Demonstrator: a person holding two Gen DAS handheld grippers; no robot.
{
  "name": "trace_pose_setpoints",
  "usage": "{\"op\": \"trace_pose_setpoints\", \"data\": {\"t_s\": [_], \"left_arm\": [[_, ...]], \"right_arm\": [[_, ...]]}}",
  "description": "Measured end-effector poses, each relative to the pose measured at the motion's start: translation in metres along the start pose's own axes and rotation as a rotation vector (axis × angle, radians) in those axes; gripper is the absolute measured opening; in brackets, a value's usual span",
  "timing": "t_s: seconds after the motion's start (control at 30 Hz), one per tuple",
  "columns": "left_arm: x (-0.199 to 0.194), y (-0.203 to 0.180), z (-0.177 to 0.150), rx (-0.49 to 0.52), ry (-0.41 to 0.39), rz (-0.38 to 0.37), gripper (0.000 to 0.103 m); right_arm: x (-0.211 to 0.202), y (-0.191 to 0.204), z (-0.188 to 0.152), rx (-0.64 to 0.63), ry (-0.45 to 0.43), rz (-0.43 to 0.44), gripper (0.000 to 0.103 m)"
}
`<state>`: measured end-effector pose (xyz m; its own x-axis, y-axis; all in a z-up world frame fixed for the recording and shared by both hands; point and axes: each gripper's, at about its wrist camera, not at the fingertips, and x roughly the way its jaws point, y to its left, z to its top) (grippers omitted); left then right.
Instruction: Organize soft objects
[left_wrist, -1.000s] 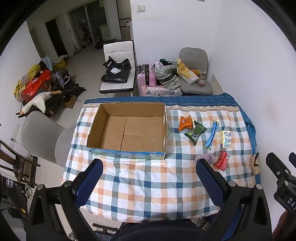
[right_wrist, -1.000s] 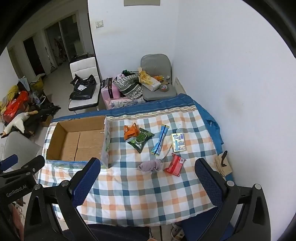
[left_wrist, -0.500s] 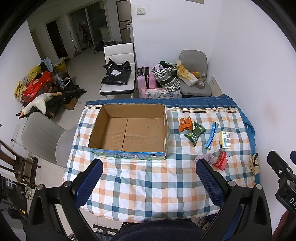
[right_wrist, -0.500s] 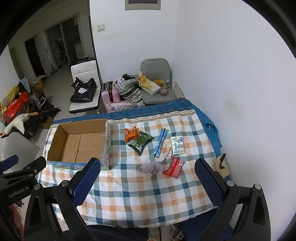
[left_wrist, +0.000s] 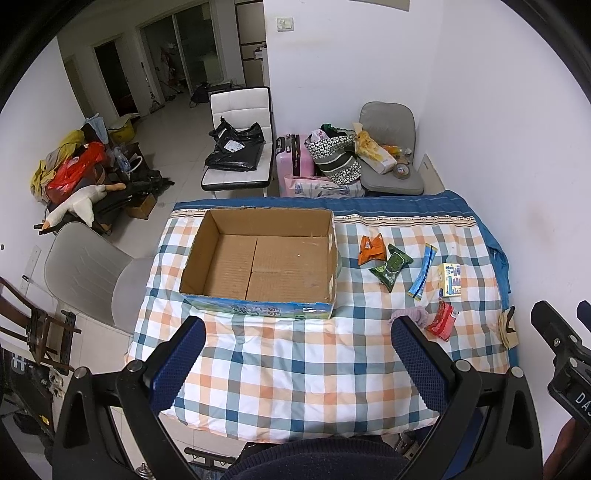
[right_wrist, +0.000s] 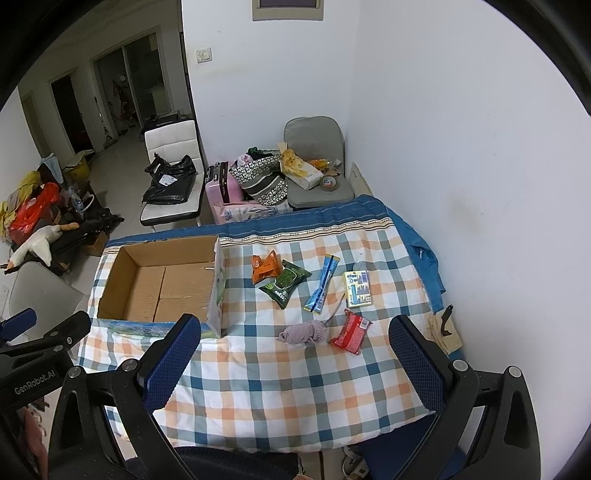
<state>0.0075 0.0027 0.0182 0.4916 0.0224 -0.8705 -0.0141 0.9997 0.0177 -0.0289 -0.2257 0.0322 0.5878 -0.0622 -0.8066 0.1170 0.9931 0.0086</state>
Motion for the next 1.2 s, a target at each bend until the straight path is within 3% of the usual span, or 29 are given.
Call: {"op": "trace_pose_setpoints", "data": {"t_s": [1.2], "left_arm": [[-0.0069, 0.0013, 0.0008, -0.004, -0.013, -0.003, 0.103]], "right_arm": [[-0.0042, 0.0064, 0.0014, -0.008, -0.002, -0.005, 0.103]]}}
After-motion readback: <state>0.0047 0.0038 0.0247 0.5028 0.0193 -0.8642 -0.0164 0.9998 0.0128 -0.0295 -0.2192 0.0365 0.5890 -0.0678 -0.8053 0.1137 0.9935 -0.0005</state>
